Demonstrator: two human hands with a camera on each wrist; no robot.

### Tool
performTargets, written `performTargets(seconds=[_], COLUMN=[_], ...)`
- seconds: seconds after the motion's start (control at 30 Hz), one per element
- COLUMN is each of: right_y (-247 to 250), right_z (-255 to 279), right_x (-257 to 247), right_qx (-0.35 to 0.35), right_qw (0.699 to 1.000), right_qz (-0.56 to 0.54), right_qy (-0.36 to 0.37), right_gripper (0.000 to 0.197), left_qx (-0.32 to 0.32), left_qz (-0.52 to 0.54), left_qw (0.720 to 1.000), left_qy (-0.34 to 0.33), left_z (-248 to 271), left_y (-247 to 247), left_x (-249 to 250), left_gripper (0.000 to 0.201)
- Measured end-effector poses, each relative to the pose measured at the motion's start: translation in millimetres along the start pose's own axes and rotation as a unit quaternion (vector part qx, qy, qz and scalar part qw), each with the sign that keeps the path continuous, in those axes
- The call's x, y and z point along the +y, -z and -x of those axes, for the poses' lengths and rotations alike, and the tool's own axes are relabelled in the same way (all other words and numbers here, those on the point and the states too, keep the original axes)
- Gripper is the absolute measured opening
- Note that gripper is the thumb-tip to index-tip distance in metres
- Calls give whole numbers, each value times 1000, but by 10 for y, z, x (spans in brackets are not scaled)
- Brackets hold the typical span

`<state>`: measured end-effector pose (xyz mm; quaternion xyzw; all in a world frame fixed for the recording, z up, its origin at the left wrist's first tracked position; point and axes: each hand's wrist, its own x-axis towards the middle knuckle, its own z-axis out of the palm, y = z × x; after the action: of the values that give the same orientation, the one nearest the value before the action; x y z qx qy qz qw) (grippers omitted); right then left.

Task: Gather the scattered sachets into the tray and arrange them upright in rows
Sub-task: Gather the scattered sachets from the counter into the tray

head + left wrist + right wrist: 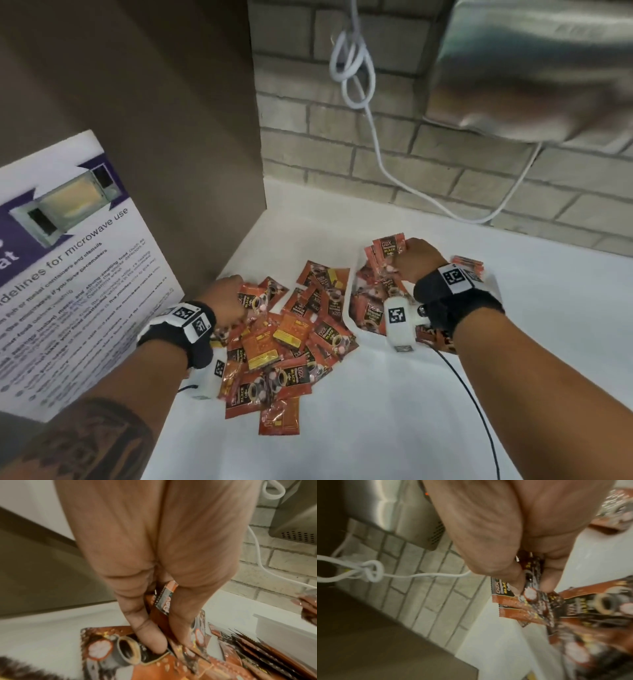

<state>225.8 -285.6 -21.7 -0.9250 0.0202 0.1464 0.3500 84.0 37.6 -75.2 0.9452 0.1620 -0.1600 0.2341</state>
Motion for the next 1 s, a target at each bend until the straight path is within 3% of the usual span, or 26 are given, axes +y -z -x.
performTargets(seconds=[0.17, 0.3, 0.63, 0.77, 0.9, 1.0], right_y=[-103, -156, -8, 32, 47, 69], right_z=[46, 26, 38, 93, 75, 90], right_x=[160, 190, 313, 394, 488, 528], right_qx=[-29, -59, -62, -87, -69, -64], right_qw=[989, 973, 977, 978, 987, 989], right_qz=[148, 223, 204, 188, 142, 122], right_qy=[-3, 10, -2, 13, 43, 58], right_gripper=[29, 29, 40, 39, 35, 33], left_qx=[5, 15, 35, 36, -27, -52], left_qz=[-60, -41, 162, 304, 460, 519], left_qw=[998, 999, 985, 946, 877, 844], left_qy=[-4, -11, -53, -110, -137, -126], left_z=[50, 101, 116, 102, 31, -54], left_y=[96, 198, 601, 546, 277, 28], left_x=[165, 275, 721, 1206, 1684, 1928], left_gripper=[26, 17, 20, 22, 23, 15])
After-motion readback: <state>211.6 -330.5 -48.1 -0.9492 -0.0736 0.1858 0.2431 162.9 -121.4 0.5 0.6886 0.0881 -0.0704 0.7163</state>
